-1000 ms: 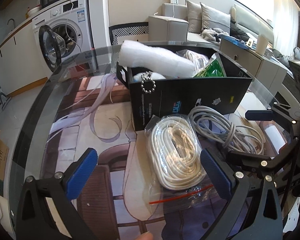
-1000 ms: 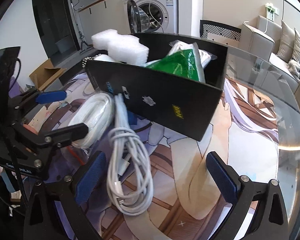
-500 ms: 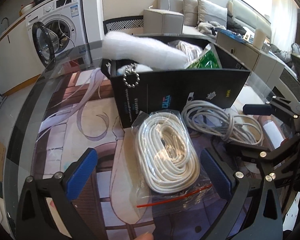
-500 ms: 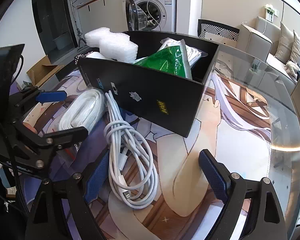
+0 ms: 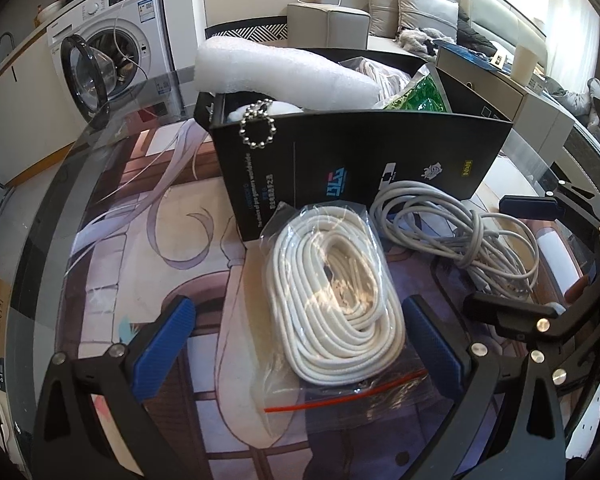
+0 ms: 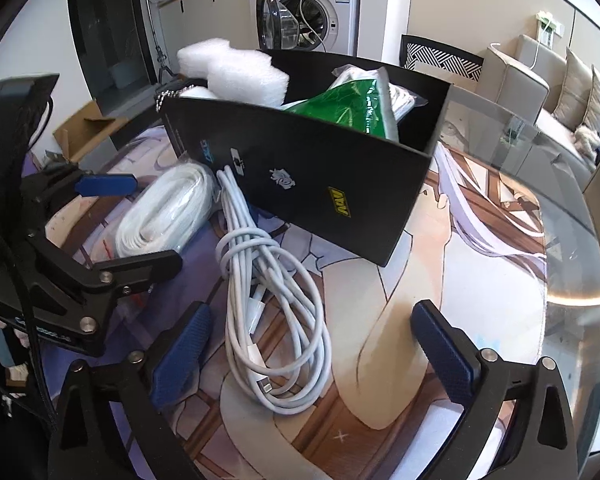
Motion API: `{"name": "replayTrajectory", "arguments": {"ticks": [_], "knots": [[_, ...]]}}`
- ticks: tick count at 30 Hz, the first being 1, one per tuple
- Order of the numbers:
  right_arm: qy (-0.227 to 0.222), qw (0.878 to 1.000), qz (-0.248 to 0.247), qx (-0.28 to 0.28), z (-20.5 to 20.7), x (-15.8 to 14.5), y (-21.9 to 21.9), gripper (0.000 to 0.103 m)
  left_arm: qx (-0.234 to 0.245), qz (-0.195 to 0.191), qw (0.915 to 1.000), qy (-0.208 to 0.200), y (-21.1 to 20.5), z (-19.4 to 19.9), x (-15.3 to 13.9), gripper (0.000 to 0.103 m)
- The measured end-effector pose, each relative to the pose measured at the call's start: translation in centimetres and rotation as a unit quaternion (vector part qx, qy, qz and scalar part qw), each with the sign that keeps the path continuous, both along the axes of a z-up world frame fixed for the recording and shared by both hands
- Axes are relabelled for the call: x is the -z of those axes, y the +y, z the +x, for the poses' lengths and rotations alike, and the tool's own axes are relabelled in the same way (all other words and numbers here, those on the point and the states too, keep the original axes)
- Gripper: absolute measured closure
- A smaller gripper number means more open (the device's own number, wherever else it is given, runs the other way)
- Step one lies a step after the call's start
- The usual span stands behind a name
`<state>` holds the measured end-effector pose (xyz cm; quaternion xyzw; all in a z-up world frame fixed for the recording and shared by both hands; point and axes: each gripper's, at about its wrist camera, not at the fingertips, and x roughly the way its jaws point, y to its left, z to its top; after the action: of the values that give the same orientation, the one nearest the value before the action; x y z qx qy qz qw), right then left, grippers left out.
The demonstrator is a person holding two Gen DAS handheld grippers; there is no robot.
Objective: Organize soft objects
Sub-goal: 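Move the left tool to the rope zip bag while the right tool reaches the white cable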
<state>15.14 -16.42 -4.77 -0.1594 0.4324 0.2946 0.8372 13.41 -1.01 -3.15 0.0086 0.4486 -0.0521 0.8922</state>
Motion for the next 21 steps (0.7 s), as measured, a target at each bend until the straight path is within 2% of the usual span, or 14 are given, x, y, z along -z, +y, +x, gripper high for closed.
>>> {"name": "replayTrajectory", "arguments": {"ticks": [5,9,11,13,16,21], "knots": [[-0.004,1.0,0.0,0.003,0.2,0.0,0.2,0.003,0.009,0.0,0.9999,-0.005,0.3,-0.5,0.1,0.0],[-0.012,1.0,0.006,-0.006,0.0,-0.3,0.9,0.022,0.009,-0.001,0.9999,-0.005,0.3,-0.7,0.2,0.0],[-0.015,1.0,0.009,-0.01,-0.1,-0.4,1.3,0.028,0.009,-0.001,0.9999,-0.006,0.3,-0.7,0.2,0.0],[-0.019,1.0,0.013,-0.015,-0.2,-0.6,1.6,0.043,0.009,-0.001,0.9999,-0.006,0.4,-0.7,0.2,0.0],[-0.019,0.999,0.017,-0.023,-0.5,-0.6,2.1,0.056,0.009,-0.001,0.9999,-0.006,0.3,-0.7,0.2,0.0],[-0.013,0.999,0.027,-0.035,-0.8,-0.8,1.9,0.062,0.008,0.0,1.0,-0.006,0.4,-0.8,0.2,0.0]]}}
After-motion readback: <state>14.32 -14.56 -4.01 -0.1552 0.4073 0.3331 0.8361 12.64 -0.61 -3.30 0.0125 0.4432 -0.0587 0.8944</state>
